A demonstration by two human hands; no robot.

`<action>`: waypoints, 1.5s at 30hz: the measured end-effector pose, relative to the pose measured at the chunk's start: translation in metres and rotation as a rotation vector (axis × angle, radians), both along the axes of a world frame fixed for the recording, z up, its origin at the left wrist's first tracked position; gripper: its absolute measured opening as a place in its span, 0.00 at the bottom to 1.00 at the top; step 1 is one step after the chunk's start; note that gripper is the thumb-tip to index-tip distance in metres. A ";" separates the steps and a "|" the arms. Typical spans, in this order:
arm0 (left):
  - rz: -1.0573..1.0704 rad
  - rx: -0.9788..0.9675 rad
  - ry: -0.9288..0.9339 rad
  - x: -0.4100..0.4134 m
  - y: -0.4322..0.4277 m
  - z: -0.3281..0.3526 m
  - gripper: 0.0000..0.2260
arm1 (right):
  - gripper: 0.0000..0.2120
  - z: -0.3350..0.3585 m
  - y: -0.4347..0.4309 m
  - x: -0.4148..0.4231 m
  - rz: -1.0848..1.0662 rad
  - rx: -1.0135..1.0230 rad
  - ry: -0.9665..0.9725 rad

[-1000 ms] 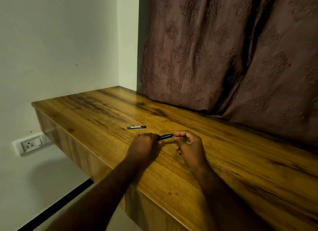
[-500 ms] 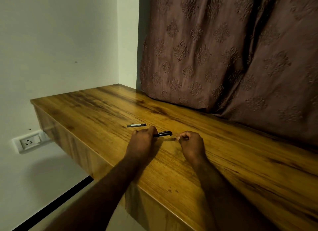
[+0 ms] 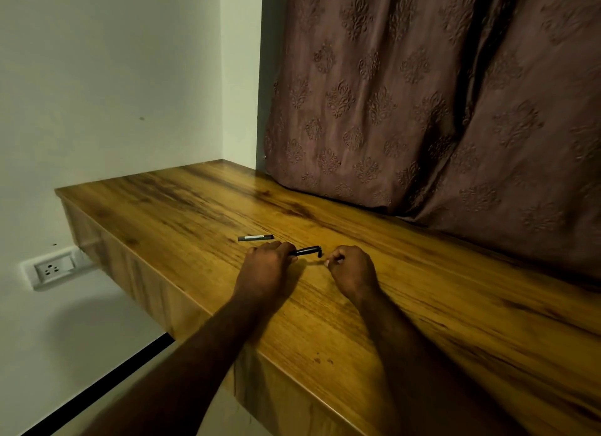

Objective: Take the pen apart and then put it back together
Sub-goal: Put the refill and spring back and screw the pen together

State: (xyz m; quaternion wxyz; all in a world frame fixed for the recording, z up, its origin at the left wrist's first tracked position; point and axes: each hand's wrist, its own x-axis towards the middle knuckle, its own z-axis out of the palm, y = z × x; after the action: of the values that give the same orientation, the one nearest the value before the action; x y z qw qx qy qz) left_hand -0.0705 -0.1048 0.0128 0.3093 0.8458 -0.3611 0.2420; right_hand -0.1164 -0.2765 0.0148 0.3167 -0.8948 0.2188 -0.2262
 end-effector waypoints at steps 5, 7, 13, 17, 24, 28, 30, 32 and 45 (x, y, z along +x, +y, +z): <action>0.006 0.021 0.012 -0.002 0.000 0.001 0.07 | 0.07 0.004 0.000 -0.009 -0.020 0.064 -0.101; 0.015 0.024 0.013 -0.001 0.000 0.001 0.06 | 0.07 0.005 0.000 -0.017 -0.027 0.209 -0.230; 0.005 0.059 0.002 -0.001 0.001 0.000 0.11 | 0.07 0.010 0.010 -0.043 0.152 0.402 -0.240; -0.012 0.080 -0.013 0.000 0.000 -0.001 0.10 | 0.07 0.011 0.007 -0.051 0.149 0.583 -0.345; -0.034 0.145 -0.010 -0.001 -0.003 0.000 0.13 | 0.06 0.014 0.010 -0.048 0.267 0.683 -0.368; -0.048 0.190 0.002 -0.001 -0.003 0.001 0.14 | 0.05 0.014 0.012 -0.047 0.286 0.672 -0.365; -0.062 0.190 -0.002 -0.001 -0.002 0.000 0.15 | 0.05 0.015 0.012 -0.047 0.281 0.662 -0.365; -0.059 0.202 -0.007 -0.001 -0.003 0.001 0.15 | 0.05 0.015 0.012 -0.047 0.276 0.648 -0.364; -0.056 0.231 -0.023 -0.001 -0.003 0.001 0.16 | 0.05 0.011 0.010 -0.046 0.255 0.554 -0.317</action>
State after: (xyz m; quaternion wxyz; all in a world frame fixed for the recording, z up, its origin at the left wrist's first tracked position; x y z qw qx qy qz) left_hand -0.0714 -0.1077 0.0136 0.2123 0.8625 -0.4137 0.1996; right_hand -0.1622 -0.2666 0.0262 0.6034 -0.7486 0.1064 -0.2532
